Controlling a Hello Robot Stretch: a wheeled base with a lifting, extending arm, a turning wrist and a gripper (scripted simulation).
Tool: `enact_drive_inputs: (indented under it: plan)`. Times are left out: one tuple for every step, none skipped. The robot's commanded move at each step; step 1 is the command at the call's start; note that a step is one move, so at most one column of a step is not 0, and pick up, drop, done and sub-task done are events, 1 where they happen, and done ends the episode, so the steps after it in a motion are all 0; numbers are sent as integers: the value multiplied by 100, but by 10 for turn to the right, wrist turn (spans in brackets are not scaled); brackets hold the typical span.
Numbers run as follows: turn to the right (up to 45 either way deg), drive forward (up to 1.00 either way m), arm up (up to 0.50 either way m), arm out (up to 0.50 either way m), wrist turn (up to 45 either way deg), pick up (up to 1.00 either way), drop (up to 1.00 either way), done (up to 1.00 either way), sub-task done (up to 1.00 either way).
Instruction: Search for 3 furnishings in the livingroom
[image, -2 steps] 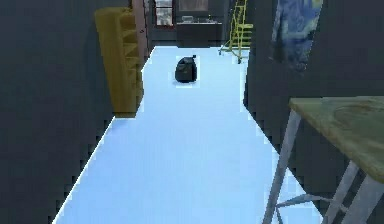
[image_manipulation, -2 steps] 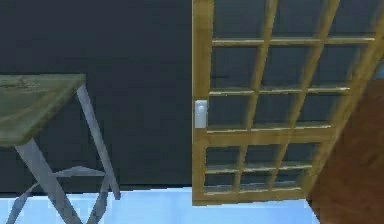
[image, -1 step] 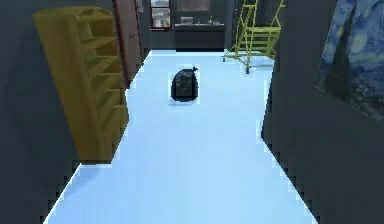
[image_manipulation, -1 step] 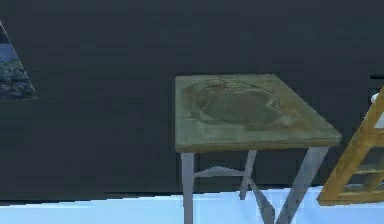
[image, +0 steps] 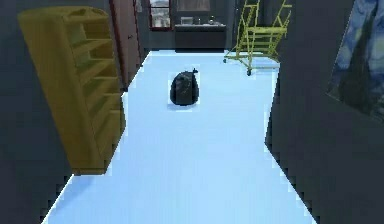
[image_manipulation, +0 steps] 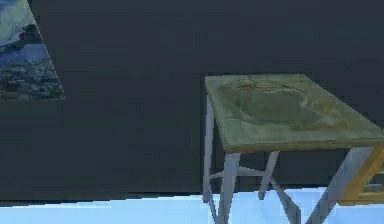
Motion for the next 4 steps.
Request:
enact_drive_inputs:
  plan:
    - [90,0,0,0,0,0,0,0,0]
    - [0,100,0,0,0,0,0,0,0]
    - [0,100,0,0,0,0,0,0,0]
    - [120,0,0,0,0,0,0,0,0]
